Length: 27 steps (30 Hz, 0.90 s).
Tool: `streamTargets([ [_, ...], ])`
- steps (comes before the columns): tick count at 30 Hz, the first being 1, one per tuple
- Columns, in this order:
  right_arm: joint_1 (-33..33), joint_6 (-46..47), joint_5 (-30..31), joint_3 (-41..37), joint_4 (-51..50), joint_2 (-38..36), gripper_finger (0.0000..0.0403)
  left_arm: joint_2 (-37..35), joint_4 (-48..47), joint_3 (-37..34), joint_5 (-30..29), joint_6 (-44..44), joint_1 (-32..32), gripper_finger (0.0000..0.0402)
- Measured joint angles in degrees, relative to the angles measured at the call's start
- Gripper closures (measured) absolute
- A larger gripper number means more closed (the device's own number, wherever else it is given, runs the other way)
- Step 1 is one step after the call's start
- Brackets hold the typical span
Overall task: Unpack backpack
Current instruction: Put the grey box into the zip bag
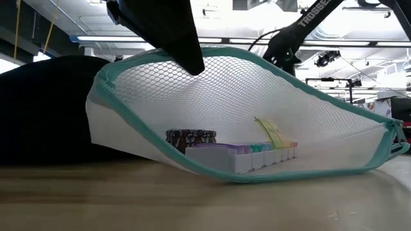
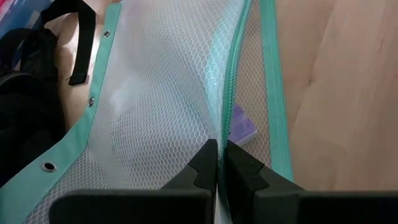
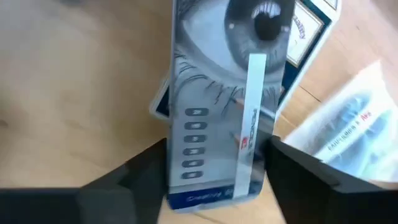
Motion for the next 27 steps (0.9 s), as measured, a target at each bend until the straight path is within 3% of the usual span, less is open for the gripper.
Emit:
streamTargets([
  [4, 0.9, -0.7, 0.8, -0.1, -5.5, -1.8, 0.0251, 0.0, 0.0, 0.0, 0.0, 0.0, -0.3, 0.0402],
  [9, 4.4, -0.7, 4.2, -0.1, -13.0, -9.1, 0.0303, 0.0, 0.0, 0.0, -0.1, 0.0, -0.4, 0.0402],
  [16, 12.5, 1.4, 3.7, -0.1, -16.5, -18.3, 0.0335, 0.0, 0.0, 0.0, -0.1, 0.0, -0.4, 0.0402],
  [21, 12.0, -1.6, 1.5, -0.1, -13.7, -18.8, 0.0309, 0.0, 0.0, 0.0, -0.1, -0.1, -0.4, 0.0402],
  [27, 4.1, -11.0, 0.5, -0.1, -12.2, -15.3, 0.0199, 0.0, 0.0, 0.0, 0.1, 0.0, -0.5, 0.0402],
])
